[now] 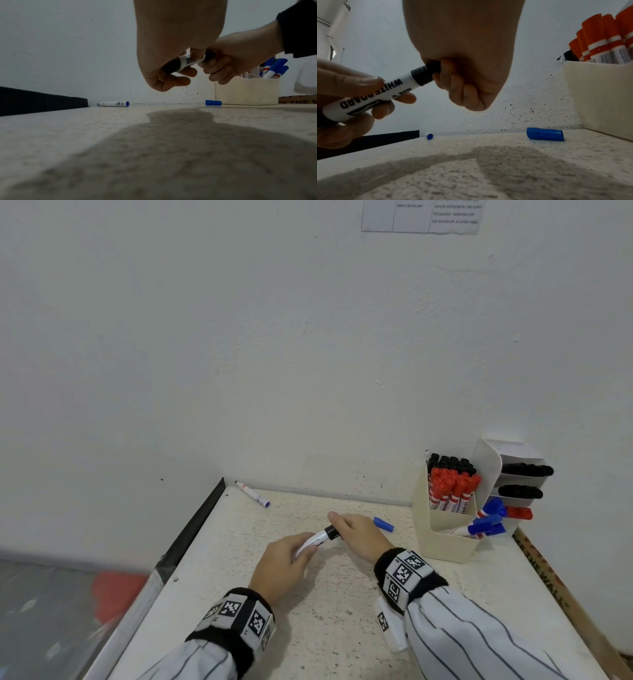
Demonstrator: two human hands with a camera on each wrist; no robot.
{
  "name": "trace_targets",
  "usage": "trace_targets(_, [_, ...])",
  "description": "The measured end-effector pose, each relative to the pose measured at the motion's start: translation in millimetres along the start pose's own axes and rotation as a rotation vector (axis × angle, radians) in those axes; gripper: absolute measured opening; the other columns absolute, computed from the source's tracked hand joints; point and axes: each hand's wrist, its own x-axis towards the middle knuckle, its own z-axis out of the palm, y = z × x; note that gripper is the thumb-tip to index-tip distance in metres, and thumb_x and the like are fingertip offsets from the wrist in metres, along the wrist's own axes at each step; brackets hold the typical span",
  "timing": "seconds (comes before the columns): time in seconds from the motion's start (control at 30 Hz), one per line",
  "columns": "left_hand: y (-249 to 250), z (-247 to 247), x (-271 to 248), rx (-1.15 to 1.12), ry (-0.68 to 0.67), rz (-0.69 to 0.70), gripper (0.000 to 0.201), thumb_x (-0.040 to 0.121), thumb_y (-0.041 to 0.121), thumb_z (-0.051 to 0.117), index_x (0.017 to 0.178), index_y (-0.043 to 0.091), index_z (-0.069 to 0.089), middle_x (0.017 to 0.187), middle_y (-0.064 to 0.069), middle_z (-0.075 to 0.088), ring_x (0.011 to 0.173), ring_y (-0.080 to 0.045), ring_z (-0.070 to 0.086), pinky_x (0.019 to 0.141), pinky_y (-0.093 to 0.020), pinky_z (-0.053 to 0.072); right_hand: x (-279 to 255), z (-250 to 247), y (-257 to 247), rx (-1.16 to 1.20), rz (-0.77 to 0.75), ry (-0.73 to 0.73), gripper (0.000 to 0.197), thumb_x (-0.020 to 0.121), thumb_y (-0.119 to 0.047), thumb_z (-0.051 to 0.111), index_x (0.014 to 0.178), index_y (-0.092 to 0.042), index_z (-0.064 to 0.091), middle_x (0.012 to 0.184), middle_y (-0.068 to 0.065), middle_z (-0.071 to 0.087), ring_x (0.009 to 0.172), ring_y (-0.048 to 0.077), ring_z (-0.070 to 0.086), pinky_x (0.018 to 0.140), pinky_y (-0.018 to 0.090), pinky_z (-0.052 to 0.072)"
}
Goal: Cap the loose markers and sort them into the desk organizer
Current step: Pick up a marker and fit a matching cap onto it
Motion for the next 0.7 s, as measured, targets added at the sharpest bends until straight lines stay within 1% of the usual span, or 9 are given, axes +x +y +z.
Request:
trace_targets(0.1, [4.7, -5.5, -0.4, -0.021, -0.005, -0.033, 0.019, 0.090, 0.031, 0.058, 0.109, 0.034, 0.060, 0.084, 0.011, 0.066, 0.074, -0.006, 0.060, 0.074, -0.031, 0.051, -2.5, -1.8, -4.2, 0.074, -0.018, -0.009, 0.042, 0.094, -0.045, 0.042, 0.064, -0.017, 0.045, 0.059, -0.004, 0.037, 0.054, 0.011, 0.035, 0.055, 0.025, 0.027])
trace_targets(0.2, [15.1, -11.0, -1.8, -0.035, 0.019, -0.028, 0.023, 0.081, 0.041, 0.068, 0.102, 0.040, 0.062, 0.086, 0.009, 0.066, 0.076, -0.006, 0.060, 0.073, -0.028, 0.050, -7.7, -2.0, -9.9, 0.161, -0.015, 0.006, 0.040, 0.095, -0.042, 0.043, 0.063, -0.018, 0.043, 0.058, -0.004, 0.035, 0.052, 0.011, 0.033, 0.055, 0.025, 0.027])
trace_targets(0.27, [24.6, -13.0, -1.7, 0.136, 0.019, 0.005, 0.034, 0.080, 0.043, 0.067, 0.113, 0.038, 0.060, 0.094, 0.013, 0.061, 0.085, -0.005, 0.056, 0.072, -0.022, 0.045, -9.6, -2.3, -13.8, 0.158, 0.003, 0.031, 0.041, 0.095, -0.041, 0.041, 0.061, -0.019, 0.041, 0.056, -0.004, 0.034, 0.050, 0.012, 0.032, 0.053, 0.026, 0.028])
trace_targets(0.33, [38.7, -15.9, -2.0, 0.383, 0.027, 0.029, 0.038, 0.087, 0.044, 0.057, 0.124, 0.038, 0.054, 0.098, 0.013, 0.055, 0.086, -0.006, 0.051, 0.064, -0.020, 0.038, -11.6, -2.7, -16.2, 0.144, 0.034, 0.050, 0.042, 0.096, -0.040, 0.038, 0.060, -0.018, 0.041, 0.054, -0.004, 0.034, 0.047, 0.012, 0.032, 0.051, 0.026, 0.027])
trace_targets(0.4, [50.3, -18.8, -3.6, 0.556, 0.017, 0.048, 0.035, 0.093, 0.046, 0.046, 0.126, 0.038, 0.050, 0.092, 0.011, 0.055, 0.079, -0.007, 0.048, 0.056, -0.020, 0.032, -14.4, -3.6, -18.0, 0.170, 0.056, 0.066, 0.041, 0.096, -0.036, 0.037, 0.060, -0.017, 0.040, 0.052, -0.003, 0.033, 0.046, 0.013, 0.031, 0.050, 0.026, 0.026])
trace_targets(0.47, [58.7, -21.9, -5.4, 0.612, -0.020, 0.042, 0.030, 0.095, 0.046, 0.041, 0.120, 0.036, 0.053, 0.081, 0.009, 0.057, 0.069, -0.008, 0.046, 0.051, -0.020, 0.030, -18.4, -4.5, -20.9, 0.202, 0.061, 0.077, 0.040, 0.095, -0.032, 0.038, 0.059, -0.017, 0.039, 0.051, -0.004, 0.032, 0.045, 0.012, 0.029, 0.049, 0.027, 0.025])
trace_targets(0.53, [62.2, -23.6, -5.2, 0.463, -0.083, -0.008, 0.023, 0.095, 0.044, 0.043, 0.103, 0.032, 0.061, 0.064, 0.009, 0.051, 0.056, -0.007, 0.042, 0.050, -0.025, 0.029, -22.7, -5.4, -23.7, 0.228, 0.041, 0.084, 0.039, 0.095, -0.028, 0.038, 0.058, -0.017, 0.037, 0.049, -0.005, 0.030, 0.044, 0.011, 0.027, 0.047, 0.026, 0.023])
trace_targets(0.6, [63.6, -25.6, -4.7, 0.158, -0.174, -0.094, 0.025, 0.094, 0.041, 0.047, 0.080, 0.024, 0.060, 0.056, 0.009, 0.043, 0.048, -0.008, 0.035, 0.051, -0.026, 0.028, -27.8, -6.5, -25.5, 0.251, -0.005, 0.092, 0.039, 0.095, -0.026, 0.039, 0.057, -0.017, 0.034, 0.049, -0.006, 0.028, 0.043, 0.009, 0.025, 0.047, 0.025, 0.022])
trace_targets(0.7, [73.0, -33.3, -7.8, -0.237, -0.278, -0.299, 0.031, 0.095, 0.037, 0.047, 0.082, 0.015, 0.064, 0.055, 0.007, 0.043, 0.039, -0.007, 0.027, 0.041, -0.019, 0.023, -35.8, -9.6, -26.4, 0.277, -0.086, 0.084, 0.039, 0.096, -0.023, 0.040, 0.058, -0.017, 0.034, 0.052, -0.006, 0.031, 0.045, 0.008, 0.028, 0.048, 0.023, 0.024])
